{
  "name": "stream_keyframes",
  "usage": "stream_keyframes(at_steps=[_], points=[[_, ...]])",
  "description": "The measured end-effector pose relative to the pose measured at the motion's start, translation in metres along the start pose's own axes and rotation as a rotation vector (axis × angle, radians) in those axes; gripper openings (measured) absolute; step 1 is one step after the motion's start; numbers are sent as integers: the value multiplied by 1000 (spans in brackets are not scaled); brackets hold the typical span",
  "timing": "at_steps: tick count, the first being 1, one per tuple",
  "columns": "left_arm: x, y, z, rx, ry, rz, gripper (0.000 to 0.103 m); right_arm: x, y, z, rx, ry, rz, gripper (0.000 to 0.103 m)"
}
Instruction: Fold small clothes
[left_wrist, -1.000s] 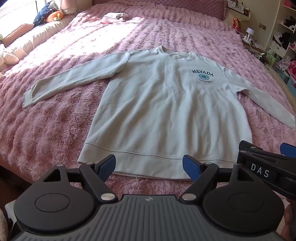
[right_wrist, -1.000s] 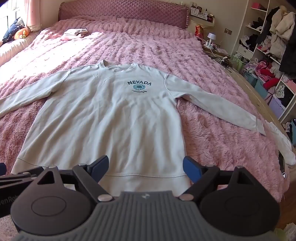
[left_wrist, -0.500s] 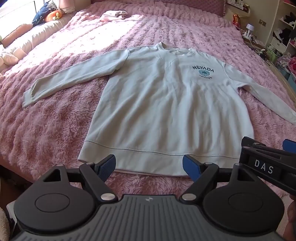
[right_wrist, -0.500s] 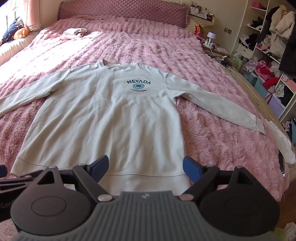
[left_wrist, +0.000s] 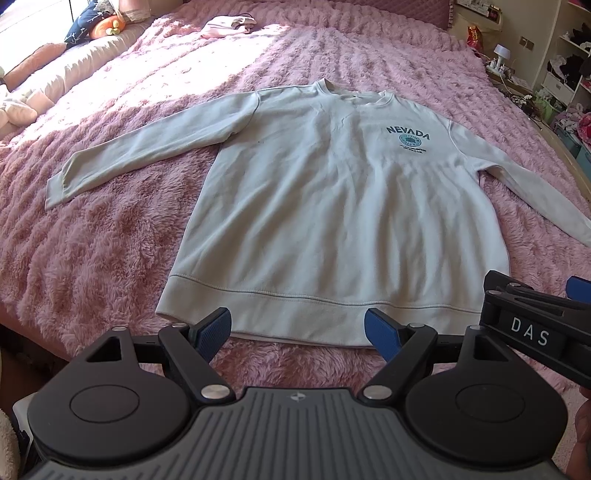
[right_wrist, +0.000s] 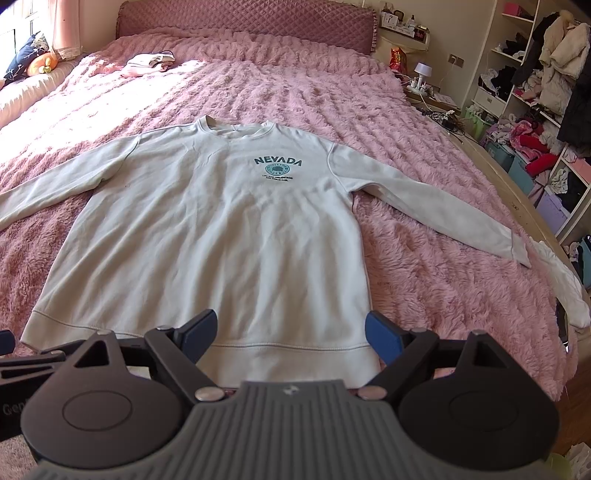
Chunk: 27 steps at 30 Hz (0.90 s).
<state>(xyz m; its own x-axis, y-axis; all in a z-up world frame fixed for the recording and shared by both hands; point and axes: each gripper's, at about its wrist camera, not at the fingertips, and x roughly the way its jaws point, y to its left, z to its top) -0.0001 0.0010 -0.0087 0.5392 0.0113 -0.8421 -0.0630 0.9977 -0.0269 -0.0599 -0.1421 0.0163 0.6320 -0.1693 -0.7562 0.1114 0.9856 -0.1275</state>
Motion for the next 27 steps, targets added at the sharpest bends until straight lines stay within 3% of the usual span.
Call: stream_keyframes(at_steps=[27], points=[[3,0,1,4,10,6,96,8,-3,-8,-1,5,-1,83]])
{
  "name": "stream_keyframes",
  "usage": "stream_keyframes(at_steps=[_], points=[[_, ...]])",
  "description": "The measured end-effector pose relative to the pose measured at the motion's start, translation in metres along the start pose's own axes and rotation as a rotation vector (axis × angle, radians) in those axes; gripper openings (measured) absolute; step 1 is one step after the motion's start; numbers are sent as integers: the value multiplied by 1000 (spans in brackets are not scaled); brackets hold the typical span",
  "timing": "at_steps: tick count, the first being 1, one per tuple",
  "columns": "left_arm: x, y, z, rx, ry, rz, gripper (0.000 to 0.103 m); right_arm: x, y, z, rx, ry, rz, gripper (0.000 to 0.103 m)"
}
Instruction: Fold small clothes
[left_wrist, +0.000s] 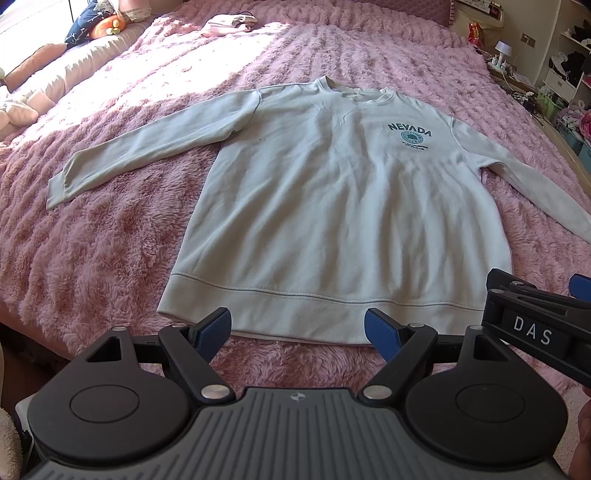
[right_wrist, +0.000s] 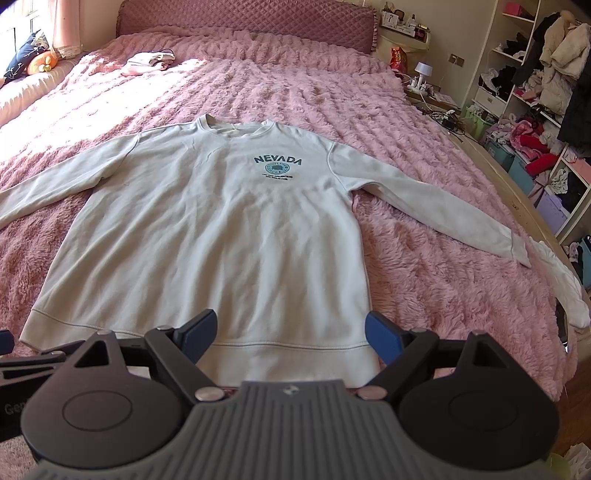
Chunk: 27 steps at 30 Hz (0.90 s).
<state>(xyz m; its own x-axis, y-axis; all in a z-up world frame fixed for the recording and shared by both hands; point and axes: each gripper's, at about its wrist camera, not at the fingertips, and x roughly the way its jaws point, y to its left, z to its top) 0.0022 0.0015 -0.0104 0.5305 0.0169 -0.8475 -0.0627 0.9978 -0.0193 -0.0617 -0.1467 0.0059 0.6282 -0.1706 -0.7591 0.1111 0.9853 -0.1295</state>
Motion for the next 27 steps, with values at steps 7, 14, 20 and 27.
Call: stream_keyframes(at_steps=[7,14,20,27], points=[[0,-1,1,3,0,-1,96,1,3,4,-1,1,-3,83],[-1,-4,1,3,2,0,96,1,3,4,-2,1,-3,83],[3,-7,2,5,10,1,96,1,3,5,-5,6,-3,83],[7,-7,3,7,24,-4,96,1,2,9,-4,24,-6,83]])
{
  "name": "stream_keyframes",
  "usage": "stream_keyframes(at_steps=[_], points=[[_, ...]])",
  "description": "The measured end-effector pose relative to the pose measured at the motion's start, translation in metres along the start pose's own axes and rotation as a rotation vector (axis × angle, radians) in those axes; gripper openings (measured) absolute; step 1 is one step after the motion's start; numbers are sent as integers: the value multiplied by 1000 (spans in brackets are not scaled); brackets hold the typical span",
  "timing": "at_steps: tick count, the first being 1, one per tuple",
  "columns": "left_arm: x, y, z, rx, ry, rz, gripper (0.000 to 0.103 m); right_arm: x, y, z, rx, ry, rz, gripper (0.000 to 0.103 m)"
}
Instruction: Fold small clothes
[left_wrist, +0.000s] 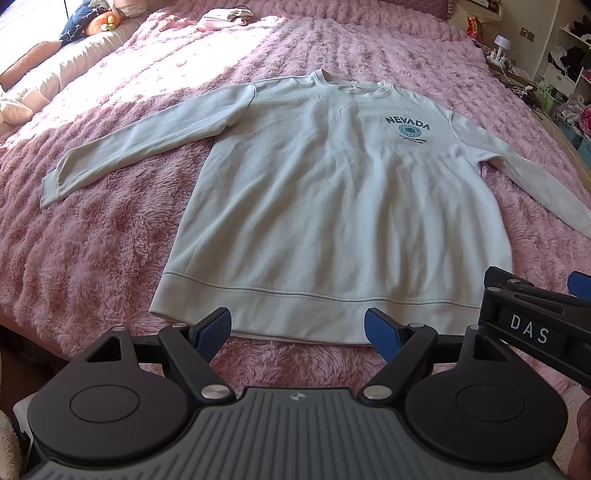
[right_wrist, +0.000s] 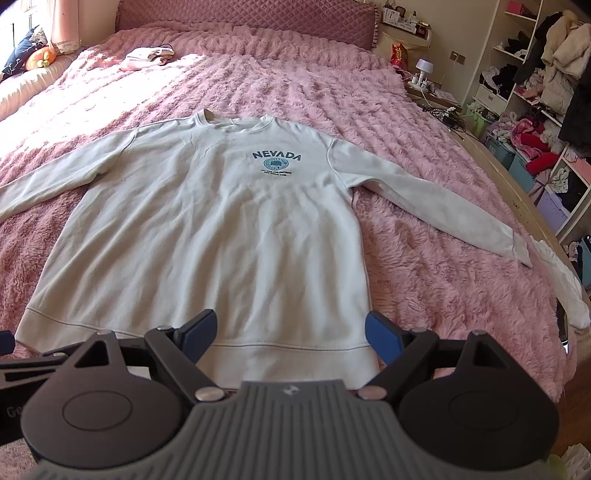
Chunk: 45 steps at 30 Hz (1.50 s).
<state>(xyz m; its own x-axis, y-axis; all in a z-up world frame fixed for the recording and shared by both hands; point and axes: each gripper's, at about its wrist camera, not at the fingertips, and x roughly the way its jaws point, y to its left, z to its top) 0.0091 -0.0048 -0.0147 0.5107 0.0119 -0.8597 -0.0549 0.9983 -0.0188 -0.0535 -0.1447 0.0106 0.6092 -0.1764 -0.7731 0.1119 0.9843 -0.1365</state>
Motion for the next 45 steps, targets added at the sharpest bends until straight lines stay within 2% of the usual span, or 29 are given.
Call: stream_keyframes(at_steps=[8,12,17,19,23,26,28,30,32,34,36,39,41,45], points=[[7,-8,5,12,1,-12,96,7,-7,3,18,9,-14,83],[12,-18,13,36,-20,-37,96,12,-22,5,64,-35,-41,83],[24,-38,29,68,-74,-158,96,24,-75,10,243,-127,-71,83],[34,-50,42,72,-95,-225,96,34,-104,12,316,-173,-108,83],[57,-79,70,94,-114,-330,96,57,-167,10,440,-332,-165,83],[77,-103,94,101,-141,-412,96,86,-226,4,588,-426,-124,83],[93,-123,110,117,-164,-483,96,107,-262,1,680,-449,-117,83],[111,-143,126,131,-205,-566,96,125,-291,-1,750,-473,-171,83],[132,-163,141,139,-199,-614,96,144,-316,-2,789,-499,-201,82],[153,-183,155,140,-180,-658,96,165,-340,-4,843,-492,-237,82],[175,-203,169,122,-164,-694,96,190,-367,-5,927,-457,-241,71],[199,-225,183,113,-169,-728,96,219,-396,-12,1023,-426,-186,60],[216,-242,191,118,-162,-729,96,238,-412,-15,1081,-423,-166,59],[241,-262,198,96,-111,-730,96,269,-430,-13,1150,-406,-204,60]])
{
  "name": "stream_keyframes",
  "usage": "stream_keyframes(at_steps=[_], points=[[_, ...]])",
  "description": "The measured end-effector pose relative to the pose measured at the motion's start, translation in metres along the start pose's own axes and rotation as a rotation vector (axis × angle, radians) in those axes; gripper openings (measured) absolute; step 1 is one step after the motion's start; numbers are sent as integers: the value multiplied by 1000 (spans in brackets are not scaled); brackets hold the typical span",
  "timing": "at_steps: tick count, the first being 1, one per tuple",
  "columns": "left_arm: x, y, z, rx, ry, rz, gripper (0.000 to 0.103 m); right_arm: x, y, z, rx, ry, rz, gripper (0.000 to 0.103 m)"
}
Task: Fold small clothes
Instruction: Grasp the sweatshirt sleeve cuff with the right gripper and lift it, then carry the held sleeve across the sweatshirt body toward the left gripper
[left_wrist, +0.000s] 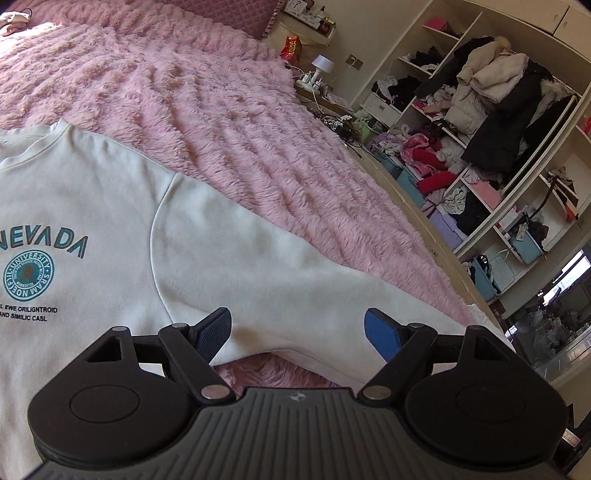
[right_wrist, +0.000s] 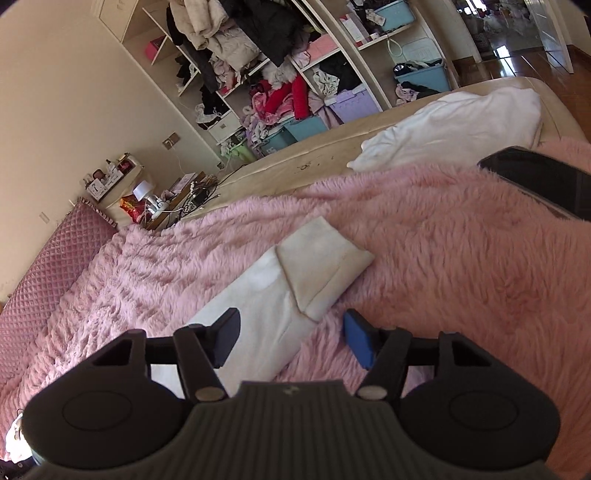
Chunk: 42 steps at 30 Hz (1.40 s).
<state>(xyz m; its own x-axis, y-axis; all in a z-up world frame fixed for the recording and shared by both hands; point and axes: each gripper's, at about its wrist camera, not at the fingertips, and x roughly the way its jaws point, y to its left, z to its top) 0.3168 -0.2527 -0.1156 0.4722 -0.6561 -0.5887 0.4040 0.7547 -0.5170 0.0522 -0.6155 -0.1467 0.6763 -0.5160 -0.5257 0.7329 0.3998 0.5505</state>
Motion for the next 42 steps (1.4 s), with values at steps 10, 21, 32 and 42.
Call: stream_keyframes(at_steps=[10,21,32,42], points=[[45,9,-7,-46,78,-2,96,28,-3,7,62,-44,-12,4],[10,28,9,-77,48,-48,96,-15,69,34,4,-105,174,2],[-147,145,14,-210,-57,63,96,-87,282,-38,-139,-23,622,2],[-278,259,-35,-463,-236,235,96,-148,405,-260,-382,248,876,2]])
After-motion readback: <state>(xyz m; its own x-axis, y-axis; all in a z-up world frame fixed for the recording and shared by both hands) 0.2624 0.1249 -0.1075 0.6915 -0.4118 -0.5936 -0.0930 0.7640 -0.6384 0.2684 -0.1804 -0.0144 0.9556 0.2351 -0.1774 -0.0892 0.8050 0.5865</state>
